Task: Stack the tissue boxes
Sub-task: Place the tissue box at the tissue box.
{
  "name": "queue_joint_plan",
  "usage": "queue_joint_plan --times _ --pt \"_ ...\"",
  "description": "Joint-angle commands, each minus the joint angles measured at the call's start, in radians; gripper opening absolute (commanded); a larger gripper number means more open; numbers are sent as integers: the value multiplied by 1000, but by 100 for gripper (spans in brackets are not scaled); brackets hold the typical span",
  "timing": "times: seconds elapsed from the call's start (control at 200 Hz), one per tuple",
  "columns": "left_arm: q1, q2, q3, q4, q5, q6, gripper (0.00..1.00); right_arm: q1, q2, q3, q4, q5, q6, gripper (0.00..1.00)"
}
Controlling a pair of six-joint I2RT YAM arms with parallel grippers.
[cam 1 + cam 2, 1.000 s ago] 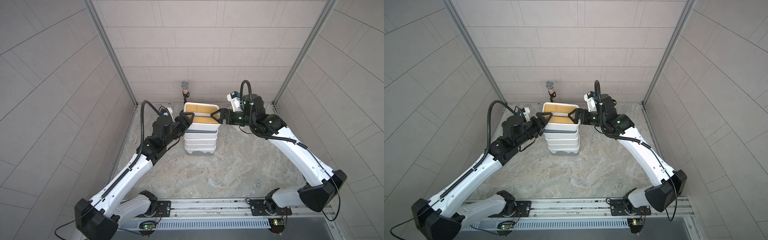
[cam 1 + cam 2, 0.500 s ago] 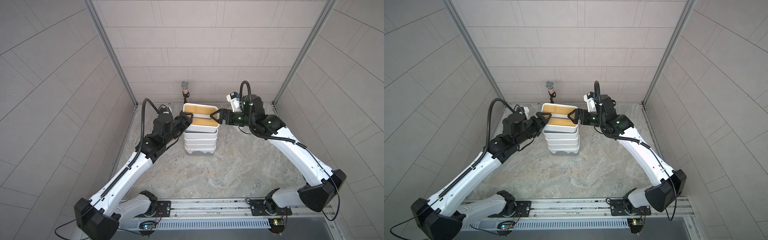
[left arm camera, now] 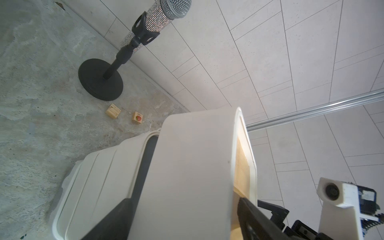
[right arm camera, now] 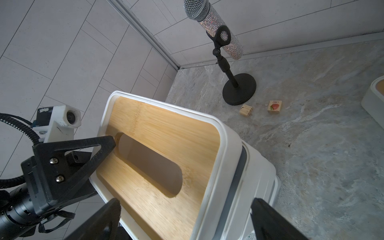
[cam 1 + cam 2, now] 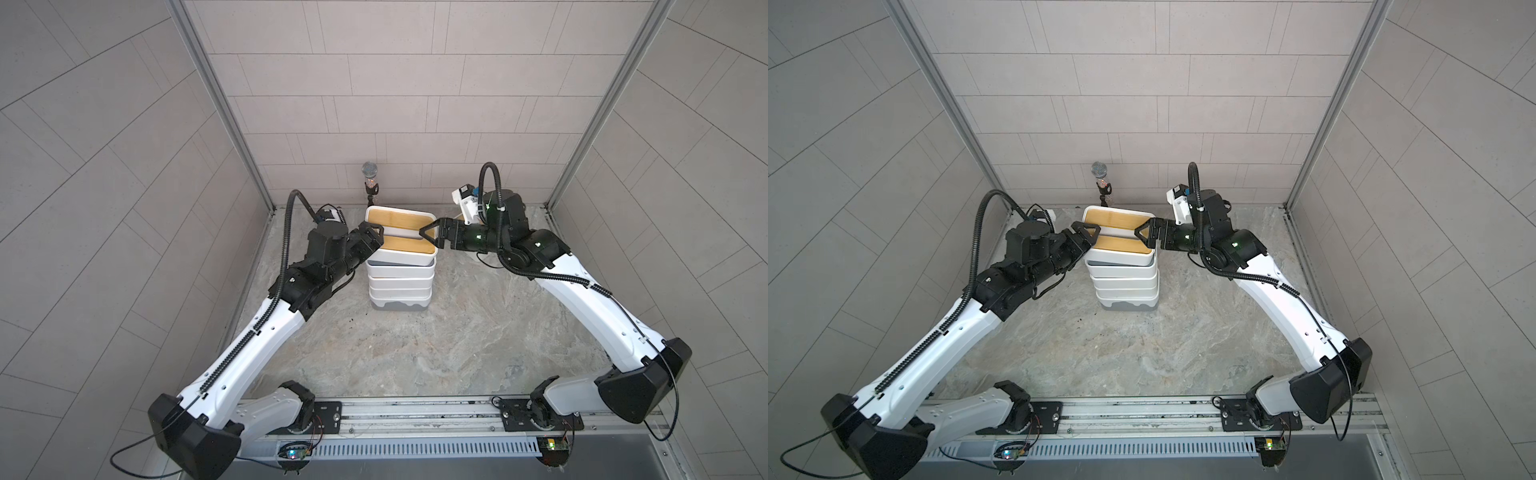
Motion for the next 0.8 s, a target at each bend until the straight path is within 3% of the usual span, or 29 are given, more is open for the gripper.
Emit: queue_joint_plan --times 0.0,0.585,0.796 --pt "6 -1 37 -29 -46 33 85 2 7 -4 28 -11 7 100" --pt "7 53 115 -92 -56 136 85 8 2 -7 32 -36 5 100" --pt "4 80 147 -86 -3 173 84 17 -3 -6 32 -40 4 100"
